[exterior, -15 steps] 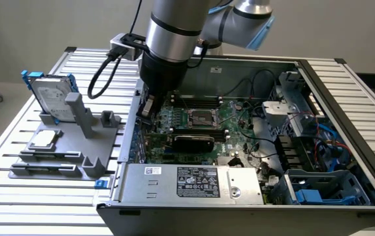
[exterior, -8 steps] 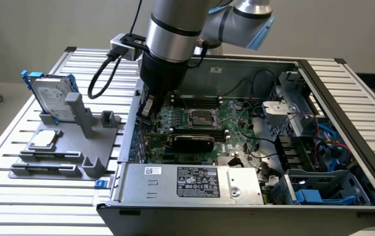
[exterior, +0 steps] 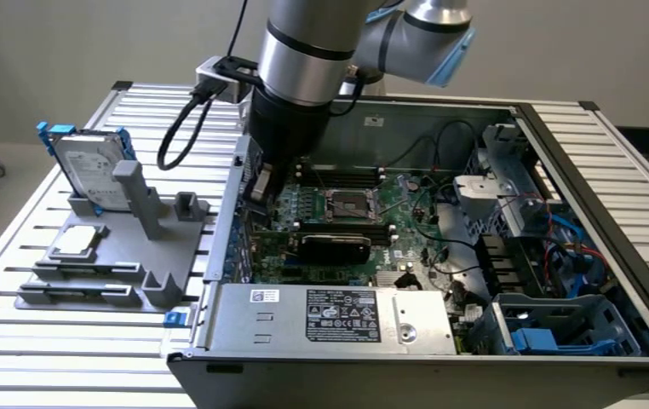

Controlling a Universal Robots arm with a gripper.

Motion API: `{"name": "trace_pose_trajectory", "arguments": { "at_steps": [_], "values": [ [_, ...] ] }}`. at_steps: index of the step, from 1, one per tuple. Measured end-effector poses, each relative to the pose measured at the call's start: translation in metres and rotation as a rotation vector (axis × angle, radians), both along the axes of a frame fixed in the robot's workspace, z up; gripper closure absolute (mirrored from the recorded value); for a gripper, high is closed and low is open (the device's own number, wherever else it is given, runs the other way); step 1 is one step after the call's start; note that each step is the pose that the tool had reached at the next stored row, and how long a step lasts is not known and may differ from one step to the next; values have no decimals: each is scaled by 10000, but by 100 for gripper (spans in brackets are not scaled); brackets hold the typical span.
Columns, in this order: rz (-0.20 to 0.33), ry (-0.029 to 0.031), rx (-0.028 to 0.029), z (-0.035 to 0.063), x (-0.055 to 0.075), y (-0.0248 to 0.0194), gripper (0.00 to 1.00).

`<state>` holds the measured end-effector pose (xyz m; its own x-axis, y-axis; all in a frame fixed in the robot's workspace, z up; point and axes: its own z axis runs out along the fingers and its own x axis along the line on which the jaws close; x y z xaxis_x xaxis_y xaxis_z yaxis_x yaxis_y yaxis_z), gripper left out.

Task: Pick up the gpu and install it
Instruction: 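Press down on the gpu until it lock into place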

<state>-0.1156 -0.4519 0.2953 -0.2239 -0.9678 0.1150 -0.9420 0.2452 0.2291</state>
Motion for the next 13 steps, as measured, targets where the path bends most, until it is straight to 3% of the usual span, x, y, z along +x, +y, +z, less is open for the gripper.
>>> {"name": "trace_pose_trajectory", "arguments": {
  "at_steps": [2,6,8,13],
  "values": [
    [13,-182,1,0,11,0,89],
    [52,-728,4,0,29,0,89],
    [64,-958,5,0,45,1,89],
    [75,-1313,18,0,108,2,89]
  ]
}}
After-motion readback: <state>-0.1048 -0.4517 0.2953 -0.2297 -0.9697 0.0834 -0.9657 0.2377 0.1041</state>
